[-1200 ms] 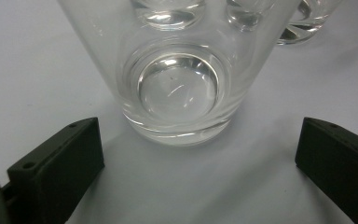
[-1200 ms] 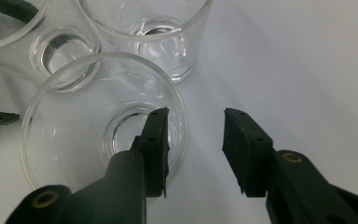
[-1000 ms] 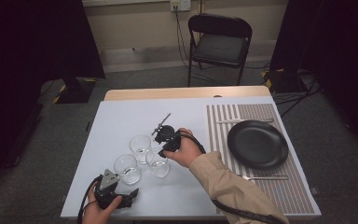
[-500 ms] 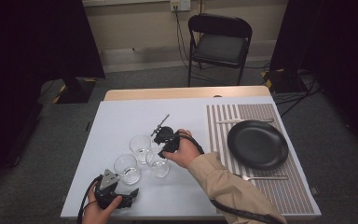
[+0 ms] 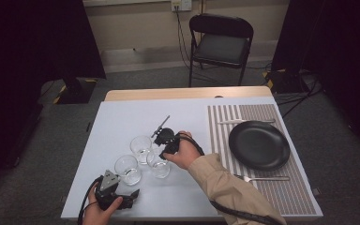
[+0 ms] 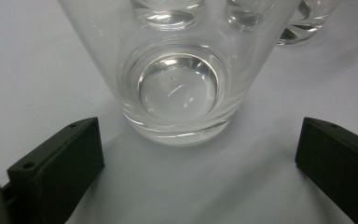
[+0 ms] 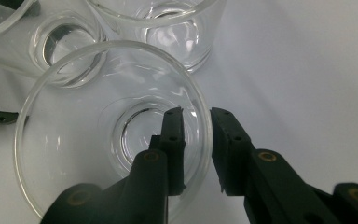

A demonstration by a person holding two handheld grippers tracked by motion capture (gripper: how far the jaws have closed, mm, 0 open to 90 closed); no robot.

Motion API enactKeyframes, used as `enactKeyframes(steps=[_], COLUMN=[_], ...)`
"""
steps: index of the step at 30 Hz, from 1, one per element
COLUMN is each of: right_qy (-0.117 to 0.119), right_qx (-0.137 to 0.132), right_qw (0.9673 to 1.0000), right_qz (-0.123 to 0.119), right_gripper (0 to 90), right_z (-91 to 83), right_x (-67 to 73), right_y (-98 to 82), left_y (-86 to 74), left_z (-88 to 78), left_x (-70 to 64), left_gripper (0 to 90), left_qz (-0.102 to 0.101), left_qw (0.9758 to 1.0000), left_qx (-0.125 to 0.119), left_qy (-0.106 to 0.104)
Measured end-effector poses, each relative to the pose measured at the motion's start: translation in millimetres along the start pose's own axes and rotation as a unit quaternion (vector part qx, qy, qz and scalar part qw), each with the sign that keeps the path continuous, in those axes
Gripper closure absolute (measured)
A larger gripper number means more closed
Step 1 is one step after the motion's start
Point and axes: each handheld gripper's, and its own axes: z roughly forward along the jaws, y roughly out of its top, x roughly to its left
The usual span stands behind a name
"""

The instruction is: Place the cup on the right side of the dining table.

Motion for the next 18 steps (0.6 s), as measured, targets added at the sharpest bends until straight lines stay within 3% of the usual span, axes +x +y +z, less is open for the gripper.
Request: enactKeyframes(steps=[18], right_qy=[-0.006], right_qx=[0.012], right_qw=[0.9999], right_qz=[0.005], right_gripper=[82.2], right_z=[2.2], right_x=[3.0], right_y=[2.2], left_y=[0.0], left_z=[0.0], left_x=[0.0], left_gripper=[0.0], left_qz=[0.000], left_qw=[1.0000], left_qx=[0.000], left_qy=[0.000])
